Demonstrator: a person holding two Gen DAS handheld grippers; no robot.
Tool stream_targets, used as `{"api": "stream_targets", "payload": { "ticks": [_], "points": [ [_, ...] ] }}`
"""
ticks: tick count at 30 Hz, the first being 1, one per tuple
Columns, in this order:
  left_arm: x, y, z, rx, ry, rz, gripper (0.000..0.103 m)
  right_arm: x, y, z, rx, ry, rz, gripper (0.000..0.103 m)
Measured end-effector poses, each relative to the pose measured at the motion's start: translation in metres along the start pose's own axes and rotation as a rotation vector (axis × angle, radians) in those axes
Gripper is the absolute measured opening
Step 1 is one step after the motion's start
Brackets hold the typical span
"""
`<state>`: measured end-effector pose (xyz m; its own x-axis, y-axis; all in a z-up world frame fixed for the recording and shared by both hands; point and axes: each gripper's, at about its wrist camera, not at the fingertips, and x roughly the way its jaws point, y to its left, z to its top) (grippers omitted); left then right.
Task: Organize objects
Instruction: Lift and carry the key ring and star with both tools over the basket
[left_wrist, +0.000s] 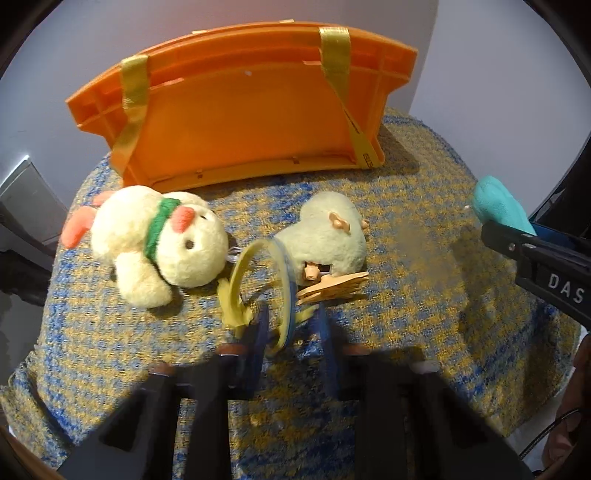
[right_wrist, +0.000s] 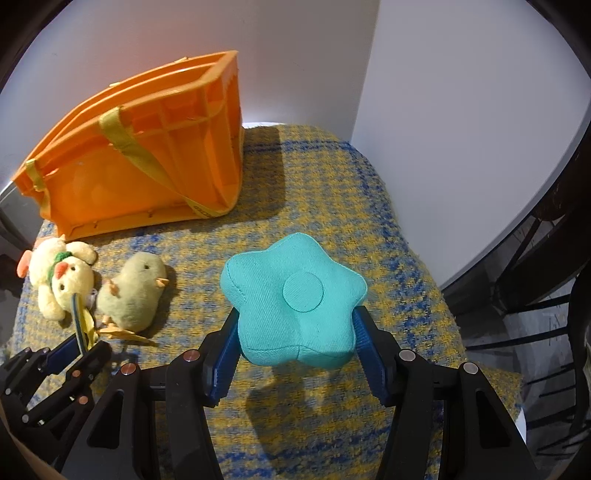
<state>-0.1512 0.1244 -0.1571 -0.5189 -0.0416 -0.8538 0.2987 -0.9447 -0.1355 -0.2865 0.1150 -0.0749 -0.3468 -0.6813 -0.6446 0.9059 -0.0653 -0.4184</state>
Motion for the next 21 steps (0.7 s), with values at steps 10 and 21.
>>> {"api": "stream_targets", "payload": {
  "ticks": [10, 21],
  "points": [
    [-0.036, 0.023, 0.008, -0.038, -0.055, 0.009, 0.011, -0.032, 0.021, 0.01, -0.027, -0.063, 0.026, 0.058],
    [-0.079, 0.047, 0.024, -0.069, -0.13, 0.038, 0.011, -0.071, 0.047, 0.032, -0.055, -0.137, 0.057, 0.058]
  ]
}}
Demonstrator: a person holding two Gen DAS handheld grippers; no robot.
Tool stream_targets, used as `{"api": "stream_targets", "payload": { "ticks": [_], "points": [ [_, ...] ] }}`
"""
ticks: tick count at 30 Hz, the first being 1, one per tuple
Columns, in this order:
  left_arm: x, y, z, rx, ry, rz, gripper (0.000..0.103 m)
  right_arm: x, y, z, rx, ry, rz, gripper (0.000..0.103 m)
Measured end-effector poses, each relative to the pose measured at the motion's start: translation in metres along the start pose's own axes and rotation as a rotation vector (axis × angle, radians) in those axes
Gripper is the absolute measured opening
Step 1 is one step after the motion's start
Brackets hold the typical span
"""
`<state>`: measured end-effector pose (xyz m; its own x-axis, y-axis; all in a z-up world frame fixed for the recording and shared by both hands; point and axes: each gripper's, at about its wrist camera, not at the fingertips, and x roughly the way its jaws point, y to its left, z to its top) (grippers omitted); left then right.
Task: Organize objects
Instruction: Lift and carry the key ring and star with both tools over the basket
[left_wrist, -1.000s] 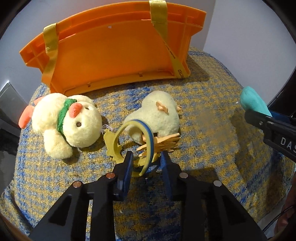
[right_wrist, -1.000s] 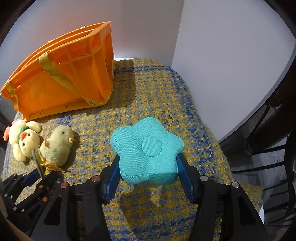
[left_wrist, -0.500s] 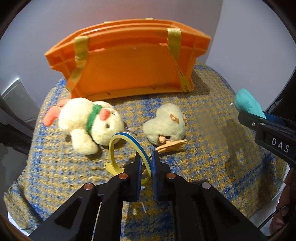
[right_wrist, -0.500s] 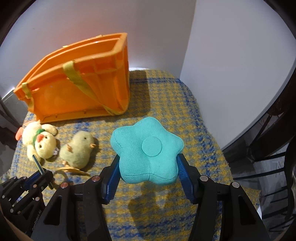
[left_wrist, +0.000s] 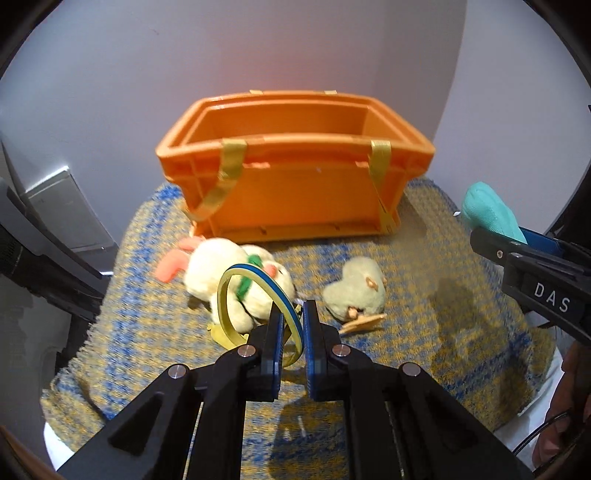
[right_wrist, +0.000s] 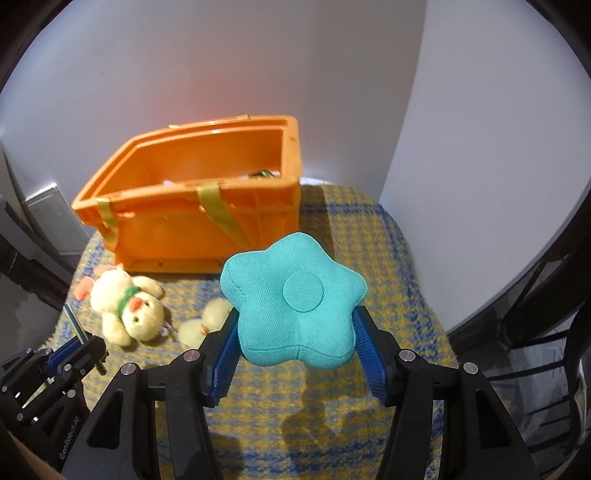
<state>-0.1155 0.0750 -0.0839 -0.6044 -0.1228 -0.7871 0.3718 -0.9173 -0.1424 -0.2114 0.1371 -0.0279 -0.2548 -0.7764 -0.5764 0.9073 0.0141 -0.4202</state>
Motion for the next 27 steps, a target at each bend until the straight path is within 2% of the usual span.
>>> {"api": "stream_targets", "payload": {
  "ticks": [13, 27],
  "points": [
    [-0.029, 0.026, 0.051, -0.018, -0.091, 0.026, 0.011, -0.028, 0.023, 0.05, -0.017, -0.086, 0.03, 0.058],
    [-0.023, 0.046, 0.119, -0.012, -0.164, 0.049, 0.011, -0.014, 0.036, 0.111, -0.025, -0.125, 0.052, 0.058]
  ]
}}
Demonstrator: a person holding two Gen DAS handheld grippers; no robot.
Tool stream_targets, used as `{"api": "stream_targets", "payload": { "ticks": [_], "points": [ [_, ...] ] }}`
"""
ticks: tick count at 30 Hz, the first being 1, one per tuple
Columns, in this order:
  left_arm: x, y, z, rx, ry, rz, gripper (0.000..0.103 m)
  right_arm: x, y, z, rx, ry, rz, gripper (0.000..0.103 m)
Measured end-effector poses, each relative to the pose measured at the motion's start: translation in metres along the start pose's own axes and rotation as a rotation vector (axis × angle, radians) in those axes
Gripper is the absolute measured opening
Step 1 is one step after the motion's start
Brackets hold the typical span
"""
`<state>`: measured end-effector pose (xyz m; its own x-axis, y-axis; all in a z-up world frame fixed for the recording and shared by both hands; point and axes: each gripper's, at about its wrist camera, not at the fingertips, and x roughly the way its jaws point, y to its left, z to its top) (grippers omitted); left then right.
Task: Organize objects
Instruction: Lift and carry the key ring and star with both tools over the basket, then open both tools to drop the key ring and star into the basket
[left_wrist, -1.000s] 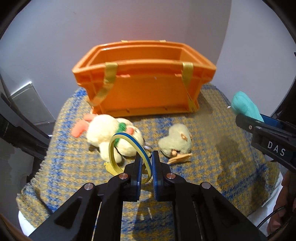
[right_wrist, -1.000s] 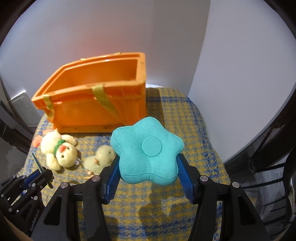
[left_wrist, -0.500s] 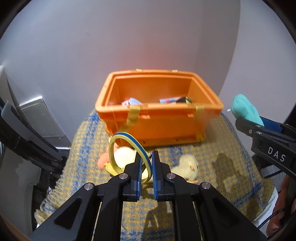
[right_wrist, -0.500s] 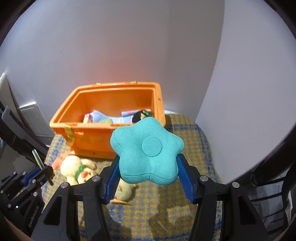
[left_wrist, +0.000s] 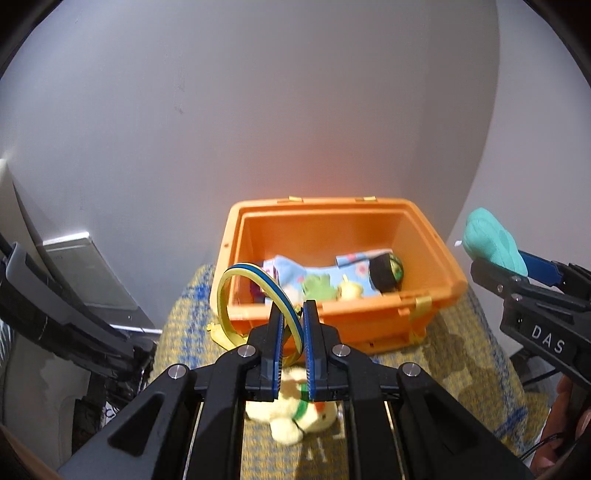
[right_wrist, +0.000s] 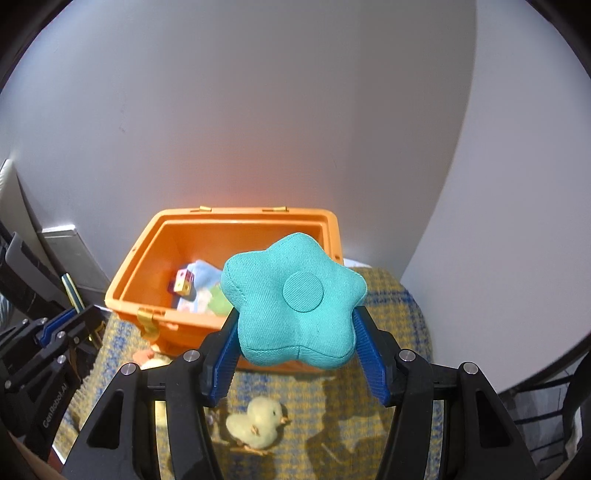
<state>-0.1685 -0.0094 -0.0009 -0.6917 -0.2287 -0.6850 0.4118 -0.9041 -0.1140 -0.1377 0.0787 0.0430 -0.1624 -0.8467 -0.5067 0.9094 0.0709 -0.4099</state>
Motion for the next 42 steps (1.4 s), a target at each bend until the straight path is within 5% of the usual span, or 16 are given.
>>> {"api": "stream_targets", "payload": {
  "ticks": [12, 34, 37, 39, 41, 42],
  "points": [
    [0.043, 0.006, 0.037, 0.026, 0.017, -0.01, 0.011, 0.041, 0.006, 0.037, 0.002, 0.015, 0.017, 0.058],
    [0.108, 0.006, 0.044, 0.045, 0.105, -0.034, 0.013, 0.105, 0.014, 0.046, -0.023, 0.115, 0.013, 0.06],
    [0.109, 0.005, 0.044, 0.048, 0.102, -0.022, 0.029, 0.108, 0.013, 0.045, -0.025, 0.123, 0.015, 0.062],
    [0.105, 0.004, 0.046, 0.049, 0.087, 0.007, 0.074, 0.108, 0.012, 0.045, -0.026, 0.12, 0.016, 0.064],
    [0.097, 0.004, 0.046, 0.053, 0.05, 0.031, 0.09, 0.106, 0.013, 0.045, -0.029, 0.114, 0.01, 0.07],
    [0.093, 0.003, 0.047, 0.057, 0.035, 0.038, 0.091, 0.105, 0.011, 0.045, -0.027, 0.109, 0.009, 0.078]
  ]
}}
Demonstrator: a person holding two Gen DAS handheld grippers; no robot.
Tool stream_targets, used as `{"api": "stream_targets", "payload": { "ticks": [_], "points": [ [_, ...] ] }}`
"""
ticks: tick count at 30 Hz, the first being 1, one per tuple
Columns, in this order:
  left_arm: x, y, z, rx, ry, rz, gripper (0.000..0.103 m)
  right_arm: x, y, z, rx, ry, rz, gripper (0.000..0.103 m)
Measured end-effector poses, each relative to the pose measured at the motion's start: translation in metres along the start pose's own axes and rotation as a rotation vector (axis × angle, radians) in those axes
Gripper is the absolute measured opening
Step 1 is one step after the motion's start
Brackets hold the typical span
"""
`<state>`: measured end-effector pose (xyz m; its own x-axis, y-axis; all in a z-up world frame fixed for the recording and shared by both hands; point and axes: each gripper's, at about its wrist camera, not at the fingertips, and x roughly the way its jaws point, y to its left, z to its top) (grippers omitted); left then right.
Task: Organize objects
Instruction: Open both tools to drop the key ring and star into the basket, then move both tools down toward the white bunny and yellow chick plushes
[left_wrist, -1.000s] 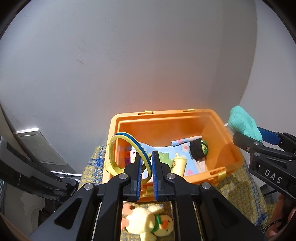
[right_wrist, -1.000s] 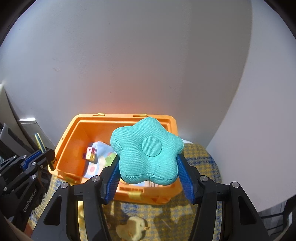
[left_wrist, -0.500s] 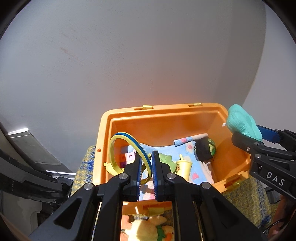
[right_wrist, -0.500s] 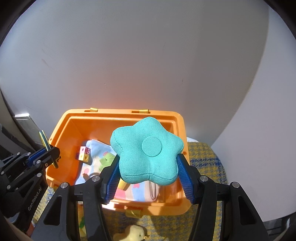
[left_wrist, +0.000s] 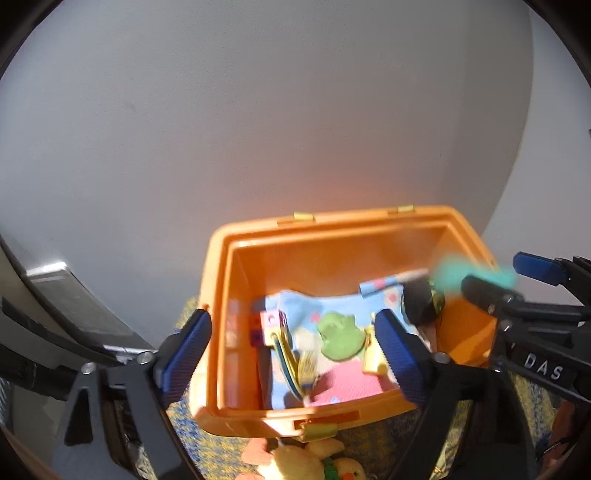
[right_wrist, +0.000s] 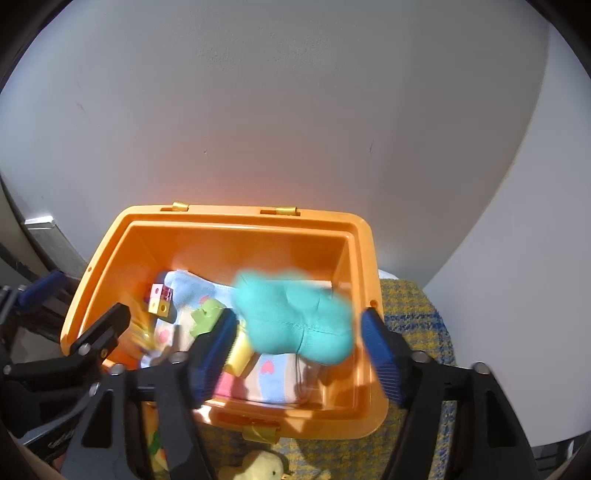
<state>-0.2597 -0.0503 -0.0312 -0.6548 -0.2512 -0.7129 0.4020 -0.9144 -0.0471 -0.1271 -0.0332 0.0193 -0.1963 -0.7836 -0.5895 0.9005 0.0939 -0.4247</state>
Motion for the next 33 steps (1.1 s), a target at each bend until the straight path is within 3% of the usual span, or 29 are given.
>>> {"api": "stream_targets", "payload": {
  "ticks": [3, 15, 21, 33],
  "points": [
    [-0.003, 0.002, 0.002, -0.008, 0.003, 0.014, 0.094, -0.002, 0.0, 0.0, 0.004, -0.005, -0.007, 0.084],
    [-0.027, 0.009, -0.01, -0.036, 0.015, 0.056, 0.098, -0.031, -0.003, -0.01, 0.025, -0.023, -0.026, 0.088],
    [-0.052, 0.01, -0.028, -0.04, 0.002, 0.08, 0.103, -0.054, -0.003, -0.027, 0.032, -0.034, -0.029, 0.092],
    [-0.092, 0.022, -0.062, -0.089, 0.01, 0.106, 0.103, -0.093, 0.01, -0.059, 0.027, -0.054, -0.023, 0.092]
  ]
}}
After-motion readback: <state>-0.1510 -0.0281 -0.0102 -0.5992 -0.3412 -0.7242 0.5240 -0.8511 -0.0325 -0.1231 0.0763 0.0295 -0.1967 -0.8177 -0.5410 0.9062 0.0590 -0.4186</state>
